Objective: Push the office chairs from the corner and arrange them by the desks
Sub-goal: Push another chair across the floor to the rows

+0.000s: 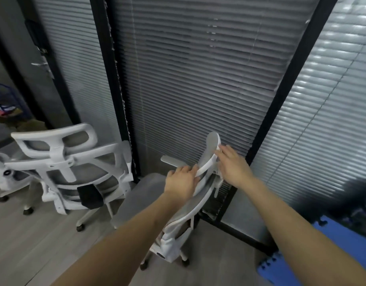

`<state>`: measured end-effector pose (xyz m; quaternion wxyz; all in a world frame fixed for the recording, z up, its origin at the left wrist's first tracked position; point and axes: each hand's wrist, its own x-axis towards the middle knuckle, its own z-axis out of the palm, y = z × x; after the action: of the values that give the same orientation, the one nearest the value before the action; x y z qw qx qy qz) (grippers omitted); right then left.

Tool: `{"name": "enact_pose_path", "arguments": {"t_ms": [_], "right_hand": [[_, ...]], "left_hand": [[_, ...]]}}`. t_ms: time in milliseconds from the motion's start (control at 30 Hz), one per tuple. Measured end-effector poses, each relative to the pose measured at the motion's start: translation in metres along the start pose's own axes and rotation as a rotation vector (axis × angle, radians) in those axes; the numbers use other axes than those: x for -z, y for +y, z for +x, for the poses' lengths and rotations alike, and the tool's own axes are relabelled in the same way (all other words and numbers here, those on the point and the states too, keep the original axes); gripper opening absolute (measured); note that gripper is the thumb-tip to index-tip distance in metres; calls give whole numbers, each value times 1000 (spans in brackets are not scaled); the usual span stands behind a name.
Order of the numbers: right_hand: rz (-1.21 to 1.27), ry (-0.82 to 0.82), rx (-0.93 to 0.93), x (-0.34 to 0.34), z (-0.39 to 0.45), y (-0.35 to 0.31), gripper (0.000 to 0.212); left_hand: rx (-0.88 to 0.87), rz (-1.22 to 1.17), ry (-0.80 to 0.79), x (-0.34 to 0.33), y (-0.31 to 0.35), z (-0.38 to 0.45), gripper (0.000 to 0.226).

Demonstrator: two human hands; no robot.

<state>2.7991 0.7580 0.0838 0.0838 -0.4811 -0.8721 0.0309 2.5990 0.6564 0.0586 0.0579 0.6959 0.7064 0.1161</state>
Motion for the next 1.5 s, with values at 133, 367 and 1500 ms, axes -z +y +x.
{"name": "enact_pose_path", "arguments": {"t_ms": [133,367,1500], "right_hand": [[-83,-91,144,-6,35,27,48],[76,-99,369,-2,48,44,40],[-93,352,-117,-86,-116,-305,52]], "left_hand": [[45,48,0,0,10,16,40],[157,31,47,-8,23,-5,53],[62,-91,44,29,-233,-178,72]]}}
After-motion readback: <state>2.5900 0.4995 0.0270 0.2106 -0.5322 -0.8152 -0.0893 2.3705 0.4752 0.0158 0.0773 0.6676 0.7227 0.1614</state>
